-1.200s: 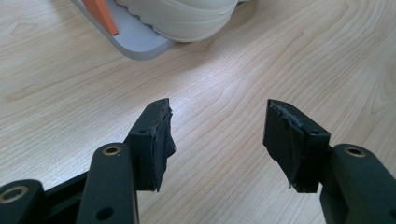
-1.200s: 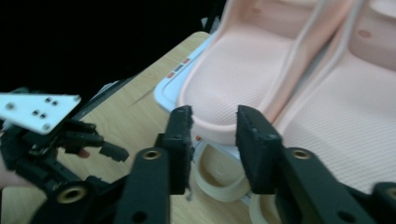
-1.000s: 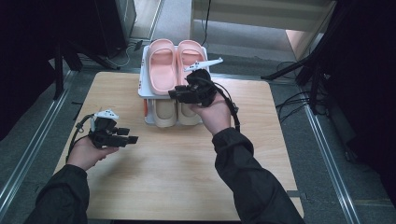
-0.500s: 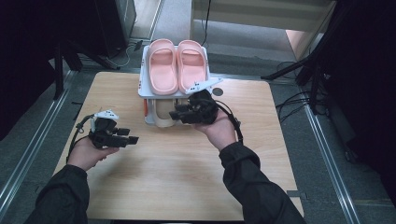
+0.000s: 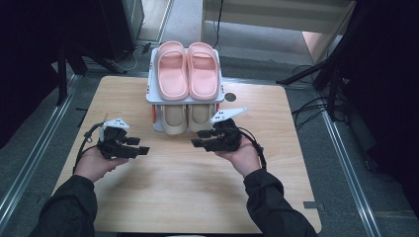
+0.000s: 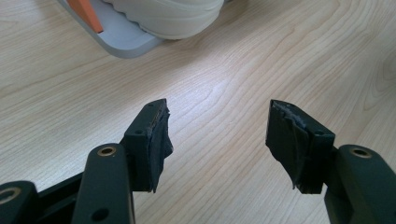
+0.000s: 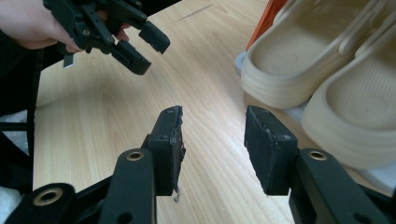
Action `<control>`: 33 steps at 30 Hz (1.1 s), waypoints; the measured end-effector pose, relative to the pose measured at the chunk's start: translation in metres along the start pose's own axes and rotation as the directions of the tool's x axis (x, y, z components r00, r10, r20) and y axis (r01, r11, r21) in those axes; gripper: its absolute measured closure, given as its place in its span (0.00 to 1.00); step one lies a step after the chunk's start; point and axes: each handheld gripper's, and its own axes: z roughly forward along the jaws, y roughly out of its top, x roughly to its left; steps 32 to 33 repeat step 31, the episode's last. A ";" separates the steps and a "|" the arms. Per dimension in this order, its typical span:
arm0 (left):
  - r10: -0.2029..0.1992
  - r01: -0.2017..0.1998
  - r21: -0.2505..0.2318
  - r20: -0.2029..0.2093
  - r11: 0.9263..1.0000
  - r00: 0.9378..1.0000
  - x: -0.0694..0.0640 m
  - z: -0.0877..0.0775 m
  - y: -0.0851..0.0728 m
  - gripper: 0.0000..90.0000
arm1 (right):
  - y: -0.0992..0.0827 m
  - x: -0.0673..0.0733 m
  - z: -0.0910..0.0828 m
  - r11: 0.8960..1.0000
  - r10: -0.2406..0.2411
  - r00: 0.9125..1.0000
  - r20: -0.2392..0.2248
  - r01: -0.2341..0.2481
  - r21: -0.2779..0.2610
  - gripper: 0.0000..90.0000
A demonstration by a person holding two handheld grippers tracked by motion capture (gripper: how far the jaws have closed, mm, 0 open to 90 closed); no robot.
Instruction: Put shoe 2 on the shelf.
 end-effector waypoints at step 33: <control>0.080 -0.084 0.050 0.077 0.995 0.994 -0.022 0.018 0.000 0.43 | -0.070 -0.021 -0.008 0.996 0.088 0.996 0.027 -0.089 0.025 0.58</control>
